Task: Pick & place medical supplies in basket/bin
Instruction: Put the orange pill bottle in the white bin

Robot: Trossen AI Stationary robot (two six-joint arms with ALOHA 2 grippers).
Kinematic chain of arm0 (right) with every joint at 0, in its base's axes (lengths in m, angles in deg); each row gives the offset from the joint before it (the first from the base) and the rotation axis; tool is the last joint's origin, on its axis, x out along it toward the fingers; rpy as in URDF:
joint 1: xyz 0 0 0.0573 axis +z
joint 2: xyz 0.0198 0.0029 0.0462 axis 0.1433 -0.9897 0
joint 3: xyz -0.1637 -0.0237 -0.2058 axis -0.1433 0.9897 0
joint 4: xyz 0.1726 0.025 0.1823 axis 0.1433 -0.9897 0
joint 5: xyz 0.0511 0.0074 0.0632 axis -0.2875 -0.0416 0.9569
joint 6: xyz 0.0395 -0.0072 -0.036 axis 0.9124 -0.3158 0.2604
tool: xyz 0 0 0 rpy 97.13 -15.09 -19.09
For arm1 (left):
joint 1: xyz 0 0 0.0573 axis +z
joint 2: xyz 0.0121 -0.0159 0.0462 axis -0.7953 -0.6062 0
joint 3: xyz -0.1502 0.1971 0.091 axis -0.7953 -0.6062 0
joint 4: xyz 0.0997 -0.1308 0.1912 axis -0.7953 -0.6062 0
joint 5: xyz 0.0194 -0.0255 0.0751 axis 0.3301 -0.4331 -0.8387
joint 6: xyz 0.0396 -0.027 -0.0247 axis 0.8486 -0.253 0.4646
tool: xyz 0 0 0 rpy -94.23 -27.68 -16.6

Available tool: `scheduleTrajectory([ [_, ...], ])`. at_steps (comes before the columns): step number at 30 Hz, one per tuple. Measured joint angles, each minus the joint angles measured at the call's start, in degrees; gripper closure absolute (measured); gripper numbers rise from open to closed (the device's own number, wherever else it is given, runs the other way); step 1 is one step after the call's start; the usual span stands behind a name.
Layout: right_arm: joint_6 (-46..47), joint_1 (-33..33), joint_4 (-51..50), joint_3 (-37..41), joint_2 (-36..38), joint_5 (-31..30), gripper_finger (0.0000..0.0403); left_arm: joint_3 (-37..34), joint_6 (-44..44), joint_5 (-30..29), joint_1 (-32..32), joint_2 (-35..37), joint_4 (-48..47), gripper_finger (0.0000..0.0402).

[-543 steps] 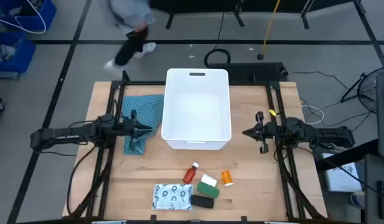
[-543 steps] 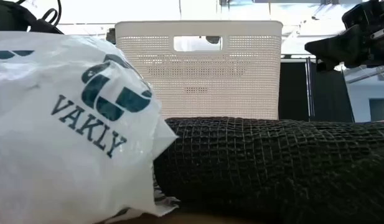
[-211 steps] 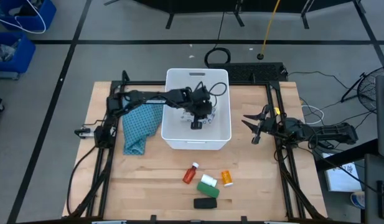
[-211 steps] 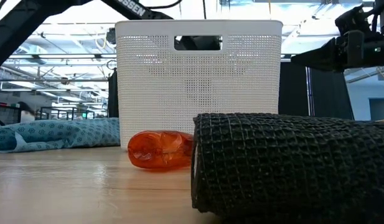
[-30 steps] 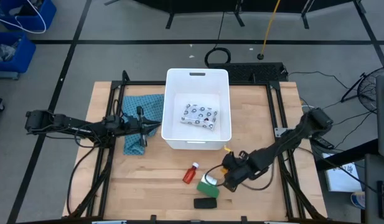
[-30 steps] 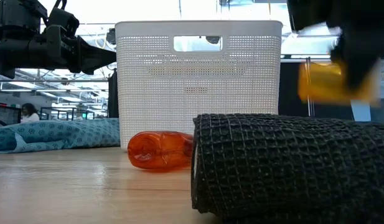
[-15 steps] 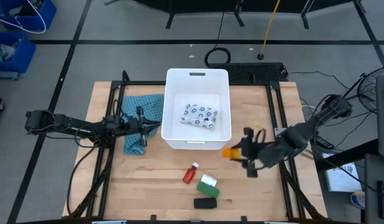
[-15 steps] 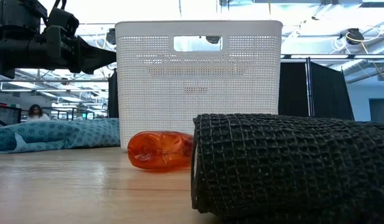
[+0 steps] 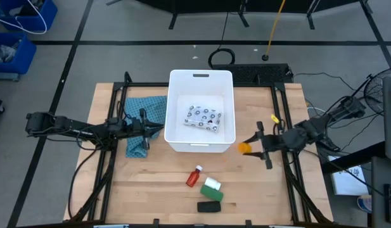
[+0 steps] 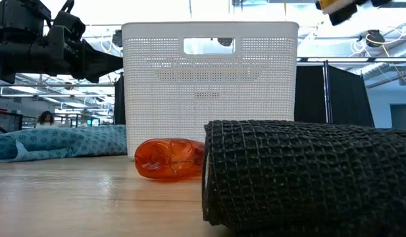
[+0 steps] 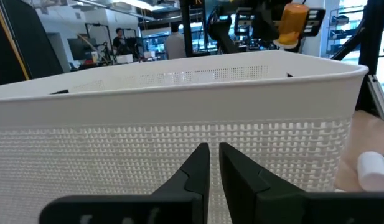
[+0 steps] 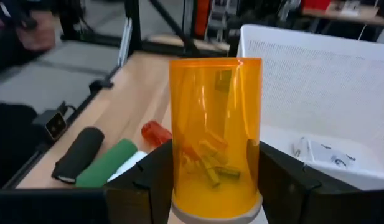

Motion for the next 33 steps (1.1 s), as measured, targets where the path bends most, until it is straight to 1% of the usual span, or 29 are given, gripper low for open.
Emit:
scheduleTrajectory([
  [6,-0.47,-0.06,10.87,13.28,10.5,-0.37,0.0228,0.0,-1.67,0.0,-0.01,-0.01,-0.02,0.036],
  [9,0.26,-0.48,13.11,18.0,14.29,-1.48,0.0228,0.0,-1.69,0.0,-0.02,-0.02,0.0,0.036],
  [13,2.67,-1.14,13.21,21.64,17.8,-1.45,0.0228,0.0,-1.65,0.0,-0.02,-0.02,0.01,0.036],
  [17,1.96,-1.26,15.5,21.12,18.64,-1.84,0.0228,0.0,-1.41,-0.02,-0.02,-0.02,0.02,0.036],
  [20,0.14,-2.16,18.34,17.55,18.23,-3.5,0.0229,0.0,-0.64,-0.02,-0.02,0.0,0.02,0.036],
  [24,-5.02,-4.3,17.03,8.77,15.39,-4.61,0.0229,0.0,-0.16,-0.04,0.0,-0.01,0.04,0.036],
  [28,-11.06,-8.05,7.1,-4.14,8.11,-5.92,0.0229,0.0,-0.16,-0.04,-0.02,0.0,0.04,0.036],
  [30,-13.38,-10.94,1.43,-12.0,3.13,-8.05,0.0229,0.0,-0.16,-0.05,-0.02,0.0,0.04,0.036],
  [33,-16.66,-15.99,-6.19,-23.8,-5.22,-7.75,0.0229,0.0,-0.16,-0.06,-0.01,-0.02,0.04,0.036],
])
